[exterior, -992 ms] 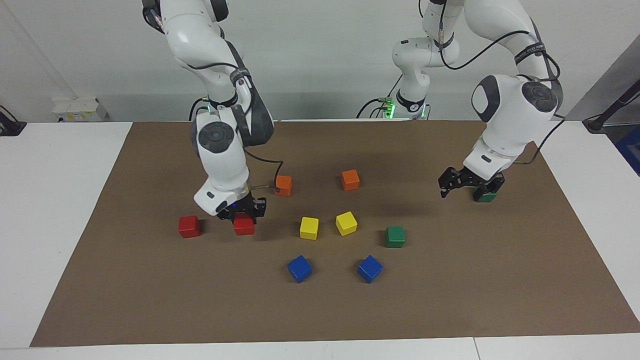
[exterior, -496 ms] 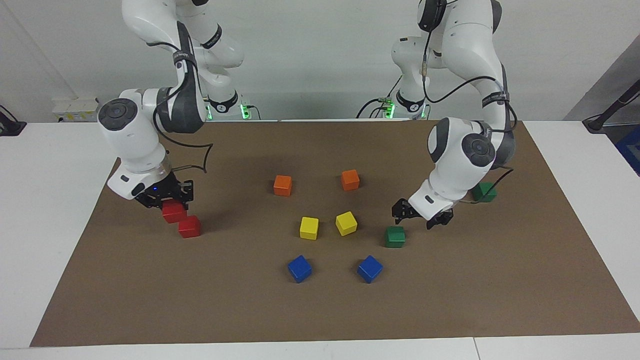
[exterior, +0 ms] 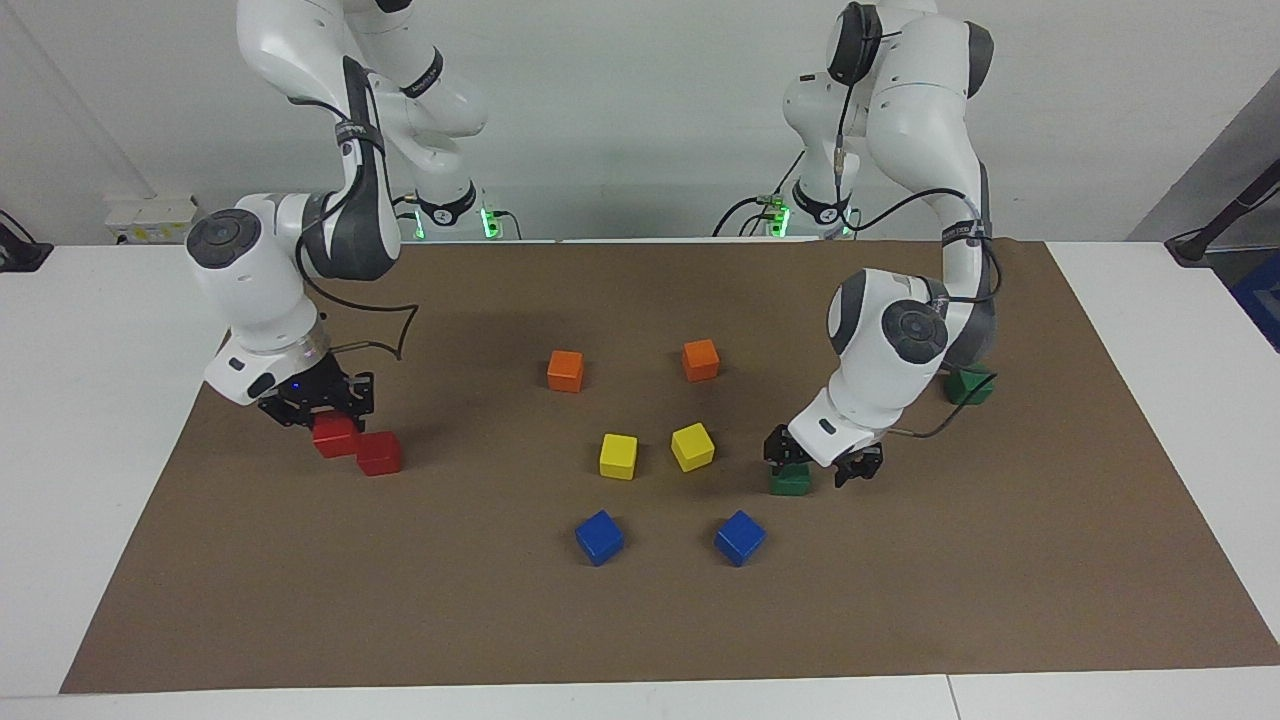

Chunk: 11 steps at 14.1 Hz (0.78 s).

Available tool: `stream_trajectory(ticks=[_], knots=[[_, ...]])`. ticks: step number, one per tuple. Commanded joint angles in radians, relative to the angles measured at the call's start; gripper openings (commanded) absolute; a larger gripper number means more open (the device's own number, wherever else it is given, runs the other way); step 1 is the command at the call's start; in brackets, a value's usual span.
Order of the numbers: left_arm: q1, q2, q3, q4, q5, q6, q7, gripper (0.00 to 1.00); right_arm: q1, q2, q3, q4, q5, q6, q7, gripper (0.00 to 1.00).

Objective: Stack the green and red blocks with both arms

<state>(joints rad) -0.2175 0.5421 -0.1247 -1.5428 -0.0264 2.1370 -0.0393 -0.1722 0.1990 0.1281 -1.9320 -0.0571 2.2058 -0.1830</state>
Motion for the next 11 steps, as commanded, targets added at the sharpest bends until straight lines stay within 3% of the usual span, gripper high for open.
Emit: stream_trajectory(ticks=[1,10,11], knots=[[-0.028,-0.004,0.019,-0.040,0.025,0.044,-0.013,1.00,0.005,-0.018,0.008,-0.048,0.019,0.048,0.028,0.00],[-0.036,-0.022,0.020,-0.122,0.025,0.113,-0.017,0.98,0.004,-0.003,0.008,-0.111,0.019,0.147,0.031,0.00],[-0.036,-0.022,0.019,-0.122,0.025,0.112,-0.021,0.75,0.005,-0.001,0.008,-0.113,0.019,0.152,0.031,0.00]])
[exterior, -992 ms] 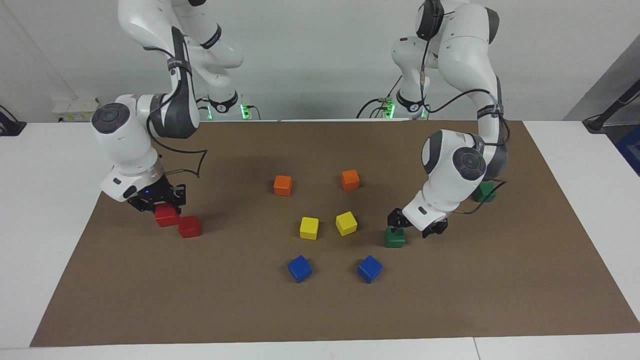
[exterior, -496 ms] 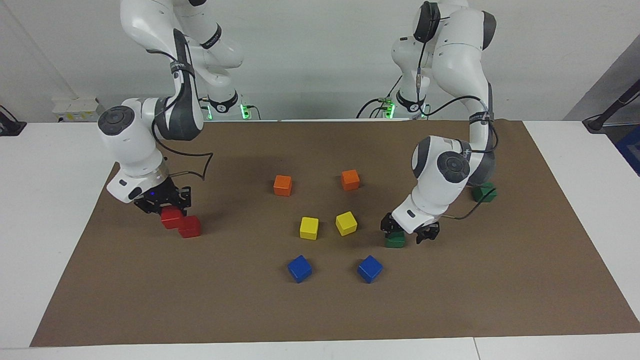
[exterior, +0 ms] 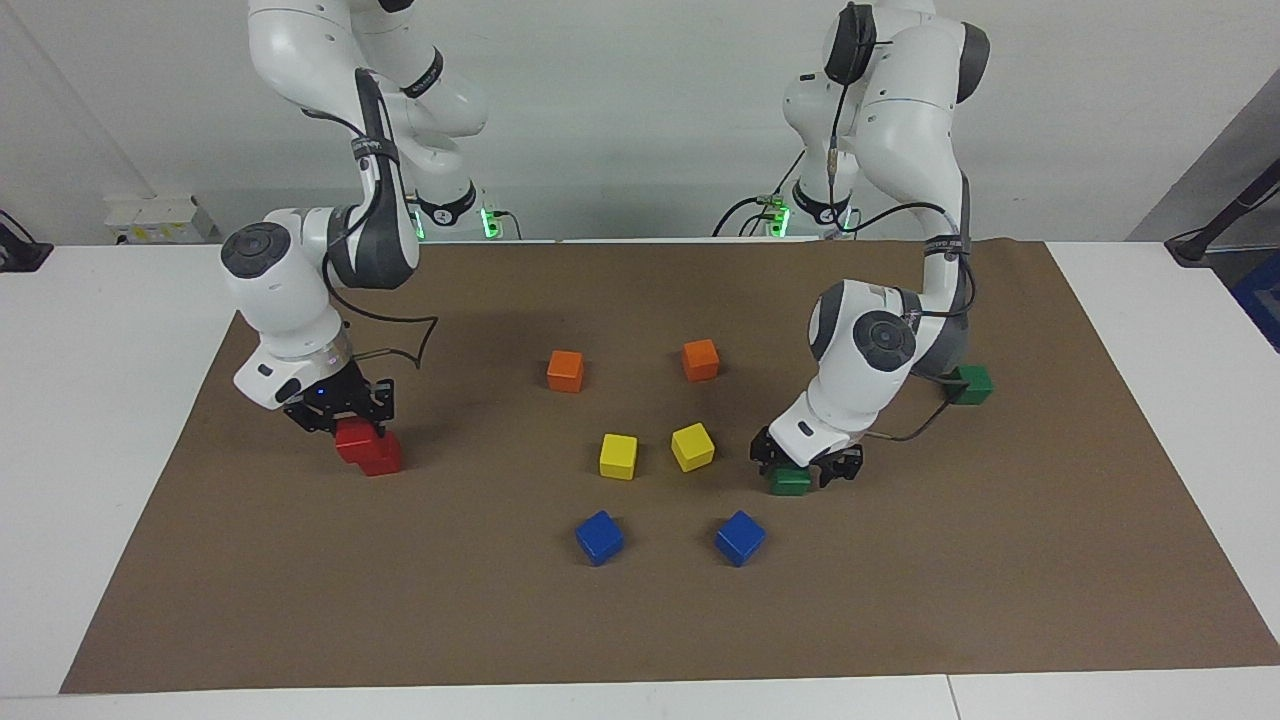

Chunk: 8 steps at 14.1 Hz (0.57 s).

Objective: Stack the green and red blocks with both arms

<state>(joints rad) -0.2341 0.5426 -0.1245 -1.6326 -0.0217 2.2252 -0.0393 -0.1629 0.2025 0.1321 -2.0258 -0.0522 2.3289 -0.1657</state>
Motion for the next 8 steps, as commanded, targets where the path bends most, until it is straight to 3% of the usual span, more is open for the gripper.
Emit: stream_trajectory(ticks=[1,2,8], knots=[[-0.019,-0.023,0.020,-0.033,0.020,0.024,-0.022,0.35,-0.004,-0.003,0.004,-0.021,0.014,0.033,0.014,0.00],[-0.019,-0.024,0.020,-0.032,0.020,0.013,-0.022,0.00,-0.004,-0.003,0.004,-0.024,0.014,0.035,0.017,0.00],[-0.014,-0.036,0.020,0.022,0.019,-0.093,-0.076,0.00,-0.003,-0.008,0.006,-0.050,0.014,0.067,0.028,0.00]])
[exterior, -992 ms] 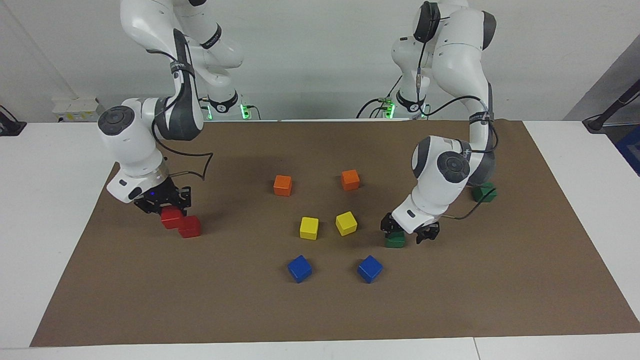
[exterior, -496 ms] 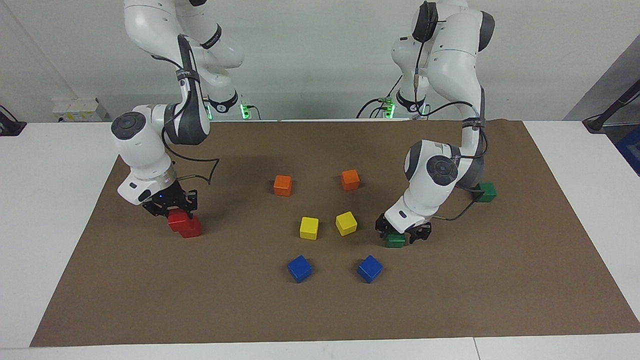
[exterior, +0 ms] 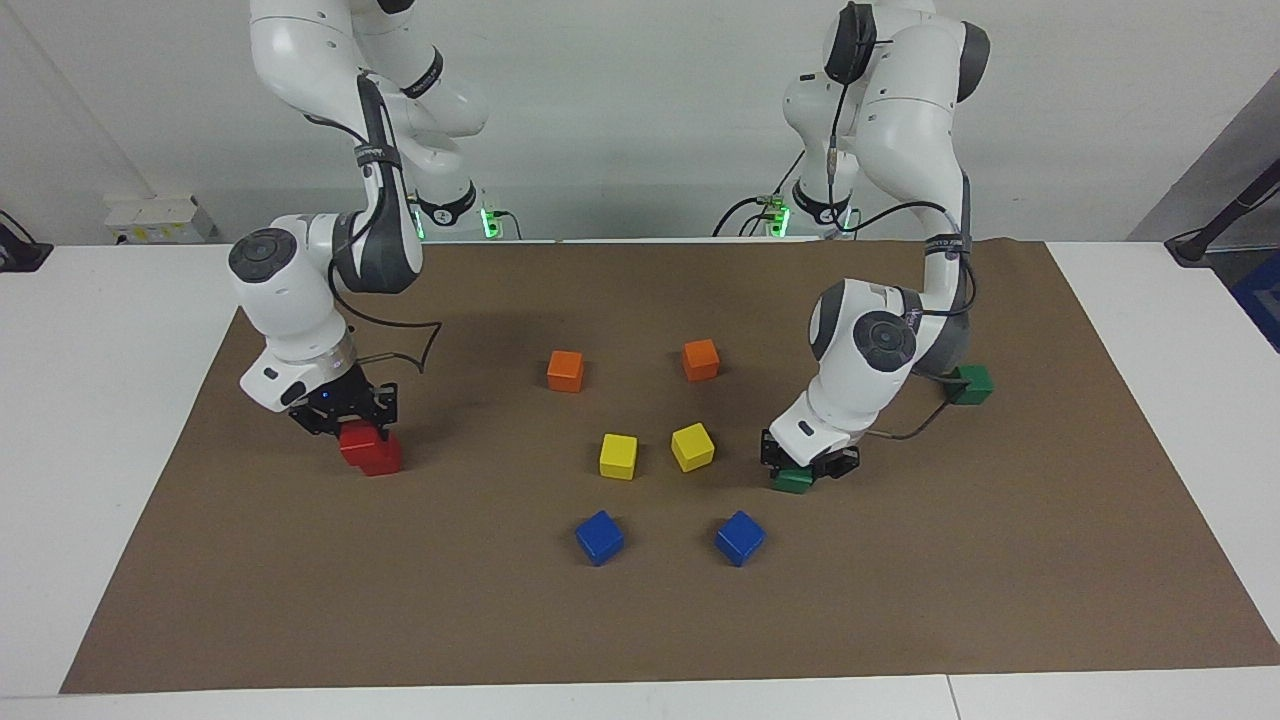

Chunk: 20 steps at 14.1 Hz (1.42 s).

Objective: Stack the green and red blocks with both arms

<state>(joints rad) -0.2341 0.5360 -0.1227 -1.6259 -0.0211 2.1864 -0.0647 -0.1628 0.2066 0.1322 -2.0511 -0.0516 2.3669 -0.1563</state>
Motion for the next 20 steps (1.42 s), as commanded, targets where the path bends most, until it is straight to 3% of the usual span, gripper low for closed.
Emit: stream_trajectory(ticks=[1,6,9,12,16,20], knots=[[-0.004,-0.059,0.018,0.026,0.010,-0.086,-0.056,0.00,-0.003,-0.012,0.006,-0.026,0.013,0.029,0.018,0.00],[0.155,-0.281,0.020,0.015,0.009,-0.325,-0.021,0.00,-0.003,-0.012,0.006,-0.027,0.013,0.029,0.020,0.00],[0.251,-0.349,0.026,-0.031,0.015,-0.407,0.124,0.00,-0.003,-0.013,0.006,-0.030,0.013,0.029,0.020,0.00],[0.367,-0.393,0.026,-0.139,0.018,-0.349,0.258,0.00,-0.001,-0.013,0.007,-0.031,0.013,0.029,0.020,0.00],[0.466,-0.459,0.028,-0.345,0.020,-0.134,0.318,0.00,0.014,-0.013,0.009,-0.031,0.013,0.029,0.026,0.00],[0.519,-0.456,0.026,-0.399,0.018,-0.079,0.329,0.00,0.016,-0.013,0.009,-0.031,0.013,0.031,0.027,0.00]])
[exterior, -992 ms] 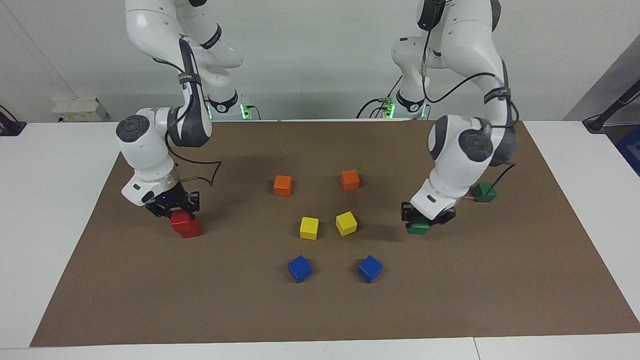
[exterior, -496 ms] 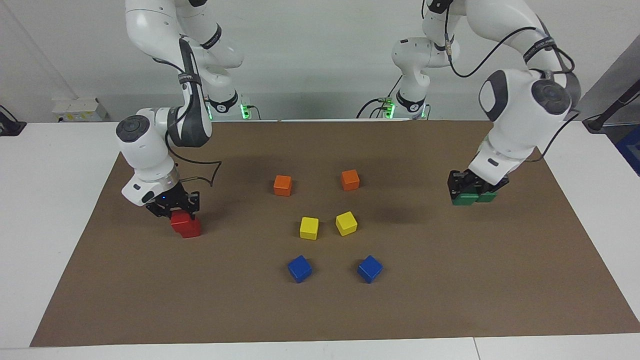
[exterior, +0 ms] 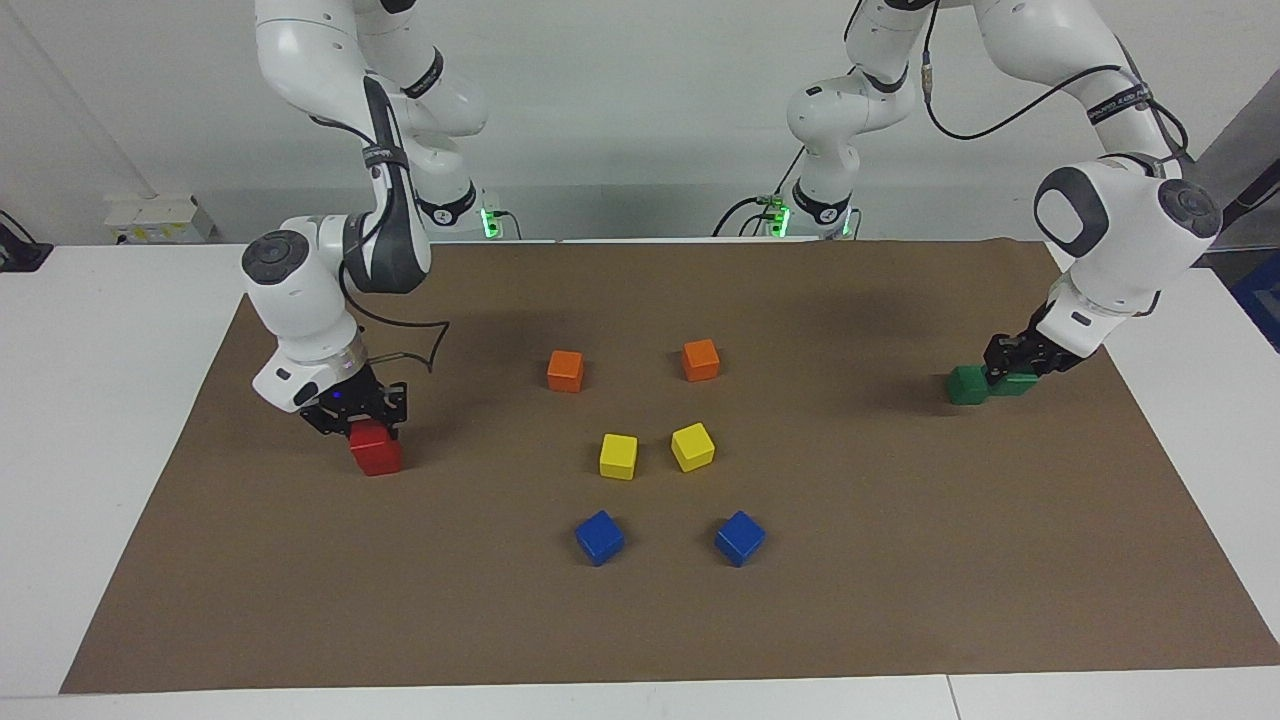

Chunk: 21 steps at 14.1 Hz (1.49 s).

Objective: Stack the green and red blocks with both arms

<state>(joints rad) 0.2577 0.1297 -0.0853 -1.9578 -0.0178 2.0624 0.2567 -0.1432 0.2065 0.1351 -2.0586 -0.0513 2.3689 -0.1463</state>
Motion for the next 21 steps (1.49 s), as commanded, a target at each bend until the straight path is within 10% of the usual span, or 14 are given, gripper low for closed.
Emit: stream_trajectory(ticks=[1,21], knots=[[0.029,-0.050,-0.011,-0.082,0.015,0.067,0.001,0.00,-0.004,-0.013,0.006,-0.023,0.013,0.029,0.017,0.00],[0.043,-0.101,-0.011,-0.262,0.015,0.220,0.001,0.00,-0.019,-0.015,0.005,-0.025,0.013,0.027,0.005,0.00]])
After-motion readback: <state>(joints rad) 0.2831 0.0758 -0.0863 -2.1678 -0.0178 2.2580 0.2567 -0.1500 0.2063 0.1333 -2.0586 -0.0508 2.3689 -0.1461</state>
